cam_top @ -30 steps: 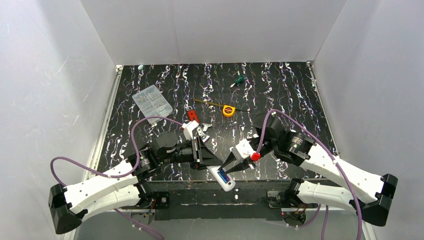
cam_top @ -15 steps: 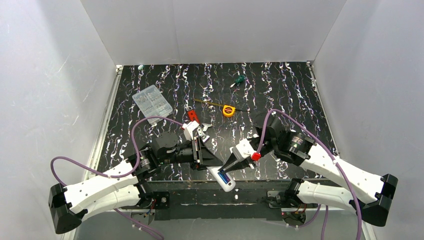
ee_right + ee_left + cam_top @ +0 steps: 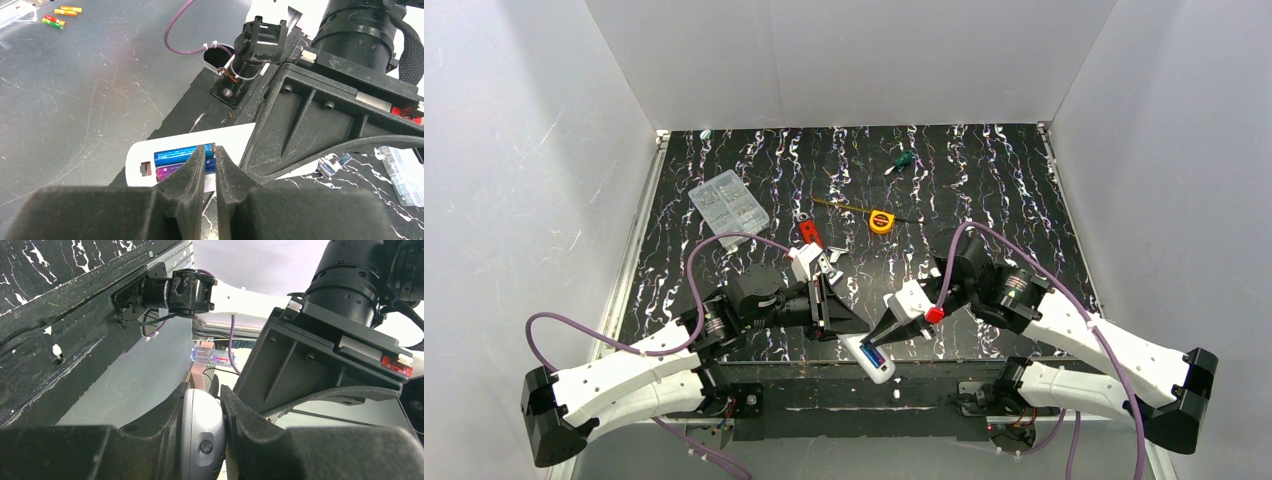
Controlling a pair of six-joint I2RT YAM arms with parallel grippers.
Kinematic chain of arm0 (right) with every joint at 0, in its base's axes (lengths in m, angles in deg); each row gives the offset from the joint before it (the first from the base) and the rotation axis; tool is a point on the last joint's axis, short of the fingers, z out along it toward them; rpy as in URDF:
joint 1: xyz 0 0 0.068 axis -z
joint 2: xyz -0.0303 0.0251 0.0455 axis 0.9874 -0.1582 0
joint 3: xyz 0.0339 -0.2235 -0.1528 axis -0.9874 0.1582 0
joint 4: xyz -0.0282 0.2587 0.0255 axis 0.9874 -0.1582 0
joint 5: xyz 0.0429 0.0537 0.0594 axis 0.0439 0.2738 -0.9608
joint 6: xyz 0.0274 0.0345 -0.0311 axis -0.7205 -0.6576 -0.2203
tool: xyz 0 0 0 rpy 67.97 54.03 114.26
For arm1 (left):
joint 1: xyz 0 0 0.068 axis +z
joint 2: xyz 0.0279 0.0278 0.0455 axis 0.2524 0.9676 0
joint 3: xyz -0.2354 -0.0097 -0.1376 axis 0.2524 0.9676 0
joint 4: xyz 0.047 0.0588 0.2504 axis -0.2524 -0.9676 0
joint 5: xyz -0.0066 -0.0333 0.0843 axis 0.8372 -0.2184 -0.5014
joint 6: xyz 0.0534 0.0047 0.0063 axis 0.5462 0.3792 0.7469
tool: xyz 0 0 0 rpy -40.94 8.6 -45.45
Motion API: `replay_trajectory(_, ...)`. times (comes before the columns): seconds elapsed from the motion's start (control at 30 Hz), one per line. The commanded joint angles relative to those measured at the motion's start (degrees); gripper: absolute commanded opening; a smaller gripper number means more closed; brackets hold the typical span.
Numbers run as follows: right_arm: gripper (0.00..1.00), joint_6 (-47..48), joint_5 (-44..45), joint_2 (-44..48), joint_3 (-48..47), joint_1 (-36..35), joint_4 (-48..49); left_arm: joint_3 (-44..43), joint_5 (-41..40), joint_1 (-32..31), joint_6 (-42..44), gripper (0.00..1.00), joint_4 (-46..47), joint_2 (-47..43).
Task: Load the batteries into the remote control
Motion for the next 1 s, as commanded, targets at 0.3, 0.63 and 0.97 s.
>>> replay_trajectory(0.3, 0.15, -3.48, -0.57, 2.13, 3.76, 0.01, -4.07, -1.60, 0.12, 0.25, -0.42, 0.00, 6.41, -2.64)
replay_trajectory(0.63, 0.14, -5.75, 0.05, 3.83, 5.77, 0.03, -2.49, -1.21, -0.75, 0.25, -0.42, 0.00, 8.01, -2.74)
replay_trajectory(0.97, 0.15, -12.81, 3.79, 9.31, 11.47, 0.01, 4.86, -1.24, -1.38, 0.25, -0.77, 0.00, 13.77, -0.90)
